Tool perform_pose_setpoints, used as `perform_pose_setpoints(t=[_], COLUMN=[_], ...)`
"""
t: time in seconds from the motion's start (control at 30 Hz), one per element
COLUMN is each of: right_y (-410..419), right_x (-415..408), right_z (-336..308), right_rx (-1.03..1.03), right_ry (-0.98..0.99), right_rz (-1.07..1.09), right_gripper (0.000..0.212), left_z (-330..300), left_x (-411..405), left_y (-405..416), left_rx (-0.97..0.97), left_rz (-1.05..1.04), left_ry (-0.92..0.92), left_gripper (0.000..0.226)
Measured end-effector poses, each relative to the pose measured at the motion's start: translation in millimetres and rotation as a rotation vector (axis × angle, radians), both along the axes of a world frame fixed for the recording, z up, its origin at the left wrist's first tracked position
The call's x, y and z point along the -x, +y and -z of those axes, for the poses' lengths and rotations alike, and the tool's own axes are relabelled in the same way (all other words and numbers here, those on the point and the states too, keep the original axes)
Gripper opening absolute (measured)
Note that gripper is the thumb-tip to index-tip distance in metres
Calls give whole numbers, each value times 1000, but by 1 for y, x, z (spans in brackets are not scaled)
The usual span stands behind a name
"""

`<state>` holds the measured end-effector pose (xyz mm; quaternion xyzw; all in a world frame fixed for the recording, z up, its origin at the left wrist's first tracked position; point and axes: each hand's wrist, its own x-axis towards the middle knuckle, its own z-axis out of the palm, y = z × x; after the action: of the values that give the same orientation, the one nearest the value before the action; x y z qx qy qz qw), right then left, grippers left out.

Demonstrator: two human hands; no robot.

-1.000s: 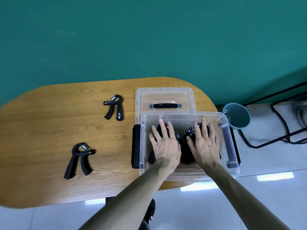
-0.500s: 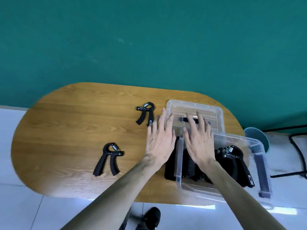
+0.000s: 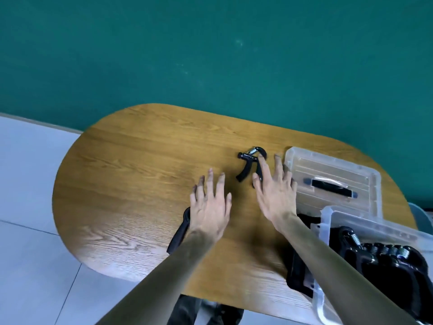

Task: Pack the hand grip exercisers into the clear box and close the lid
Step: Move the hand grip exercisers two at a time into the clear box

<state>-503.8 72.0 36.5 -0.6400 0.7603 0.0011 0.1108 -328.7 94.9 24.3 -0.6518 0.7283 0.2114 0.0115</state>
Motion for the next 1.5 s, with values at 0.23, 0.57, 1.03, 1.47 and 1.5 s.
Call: perform_pose_setpoints(t=[0.23,0.57,1.03,1.47,1.5], right_y=[-31,-84,-4,37,38], right_x=[-17,-31,-69,-86,-84], right_z=[55,119,125,126,126], right_rx=[-122,-103,-78,4,-3], right_ry=[-10,-70,-39,2,17], right_rz=[26,177,-54,-35,-65], right_gripper=[60,65,71,67,69], left_z=[71,120,115,107,106], left_x=[-44,-54,-63,-60,-59], left_y=[21,28,74,84,83], left_rx=[-57,-49,-60,-116,-127], left_rz=[-34,-5,0,-60,-56], left_ry=[-45,-31,-38,-73,-86], left_gripper=[59,58,66,87,90])
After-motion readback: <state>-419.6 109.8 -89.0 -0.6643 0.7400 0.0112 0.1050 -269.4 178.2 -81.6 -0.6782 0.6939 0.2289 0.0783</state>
